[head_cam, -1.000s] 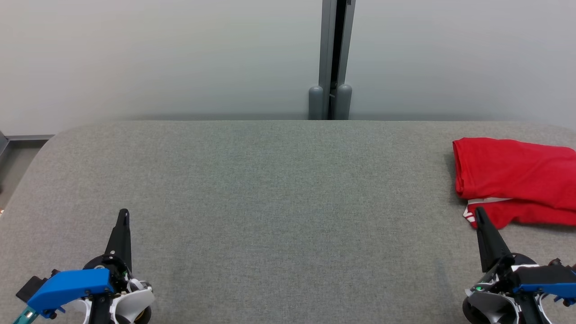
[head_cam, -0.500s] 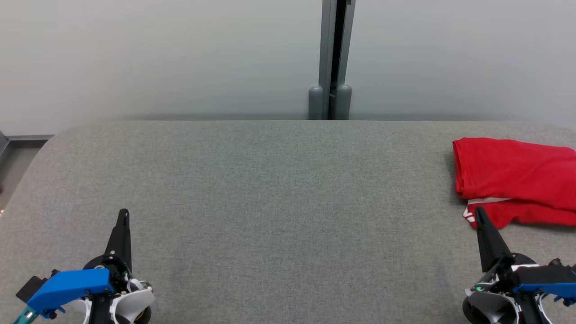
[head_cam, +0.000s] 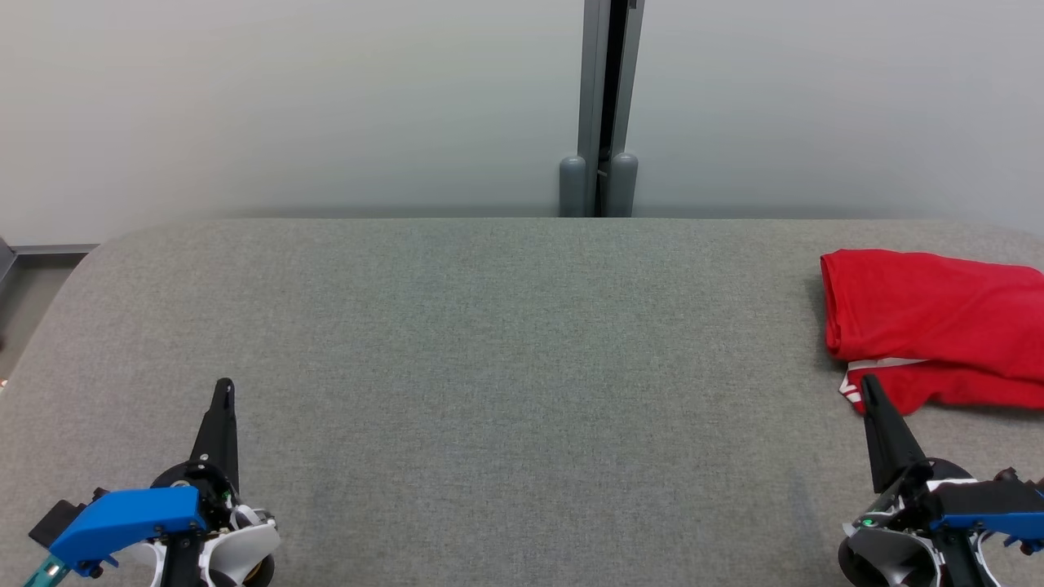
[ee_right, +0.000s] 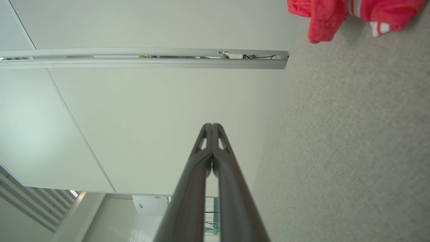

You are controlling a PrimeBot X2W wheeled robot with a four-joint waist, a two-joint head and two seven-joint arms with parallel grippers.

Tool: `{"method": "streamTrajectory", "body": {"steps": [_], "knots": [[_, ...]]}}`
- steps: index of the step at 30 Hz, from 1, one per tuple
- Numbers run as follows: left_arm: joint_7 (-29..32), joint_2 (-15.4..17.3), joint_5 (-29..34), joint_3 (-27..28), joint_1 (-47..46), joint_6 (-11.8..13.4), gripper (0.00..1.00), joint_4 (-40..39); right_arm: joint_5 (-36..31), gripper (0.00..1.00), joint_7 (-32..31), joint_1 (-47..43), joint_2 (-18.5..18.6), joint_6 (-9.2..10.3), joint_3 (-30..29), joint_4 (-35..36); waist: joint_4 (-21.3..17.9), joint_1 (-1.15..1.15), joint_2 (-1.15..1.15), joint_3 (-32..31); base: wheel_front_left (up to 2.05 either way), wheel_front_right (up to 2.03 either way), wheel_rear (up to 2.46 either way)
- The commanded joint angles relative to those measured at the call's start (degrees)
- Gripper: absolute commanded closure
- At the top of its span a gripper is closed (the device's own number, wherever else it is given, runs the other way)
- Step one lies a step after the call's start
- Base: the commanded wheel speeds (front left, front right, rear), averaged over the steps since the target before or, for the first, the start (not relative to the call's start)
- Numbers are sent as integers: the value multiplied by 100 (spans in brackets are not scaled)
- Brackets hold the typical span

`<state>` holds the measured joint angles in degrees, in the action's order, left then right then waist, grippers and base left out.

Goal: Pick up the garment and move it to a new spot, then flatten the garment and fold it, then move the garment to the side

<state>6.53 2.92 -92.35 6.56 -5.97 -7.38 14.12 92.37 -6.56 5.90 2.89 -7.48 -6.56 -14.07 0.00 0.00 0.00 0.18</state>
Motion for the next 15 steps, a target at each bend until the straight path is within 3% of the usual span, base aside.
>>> {"method": "streamTrajectory", "body": {"steps": [1, 15], "knots": [[19, -9, -14, 6, -54, -28, 100, -25, -1, 100, -21, 56, -1, -2, -15, 18, 0, 0, 0, 0, 0, 0, 0], [19, -9, -13, 6, -54, -28, 100, -25, -1, 100, -21, 56, -1, -2, -16, 18, 0, 0, 0, 0, 0, 0, 0]]}}
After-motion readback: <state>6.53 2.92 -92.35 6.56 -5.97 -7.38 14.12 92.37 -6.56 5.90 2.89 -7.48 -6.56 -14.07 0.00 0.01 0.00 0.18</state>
